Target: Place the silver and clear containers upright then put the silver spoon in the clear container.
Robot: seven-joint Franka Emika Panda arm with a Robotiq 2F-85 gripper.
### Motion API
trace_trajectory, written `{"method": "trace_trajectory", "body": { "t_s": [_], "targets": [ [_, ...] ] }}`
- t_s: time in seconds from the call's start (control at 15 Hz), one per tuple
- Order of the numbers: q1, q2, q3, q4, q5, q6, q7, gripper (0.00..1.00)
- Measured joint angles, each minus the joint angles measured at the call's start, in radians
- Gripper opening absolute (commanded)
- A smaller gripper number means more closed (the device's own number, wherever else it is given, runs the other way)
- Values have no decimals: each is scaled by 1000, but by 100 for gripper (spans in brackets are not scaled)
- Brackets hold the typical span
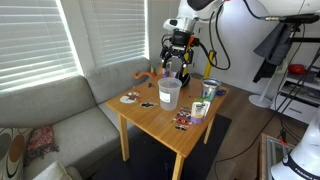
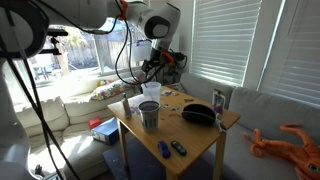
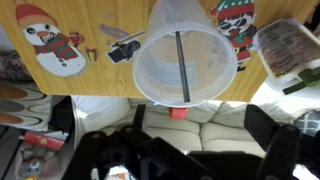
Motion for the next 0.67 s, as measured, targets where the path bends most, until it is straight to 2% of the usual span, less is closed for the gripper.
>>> {"method": "trace_trajectory", "body": {
  "t_s": [0.53,0.67],
  "targets": [
    [58,-4,-3,53,-211,-3,443,100],
    [61,-3,-3,55,-213,-3,452,100]
  ]
}}
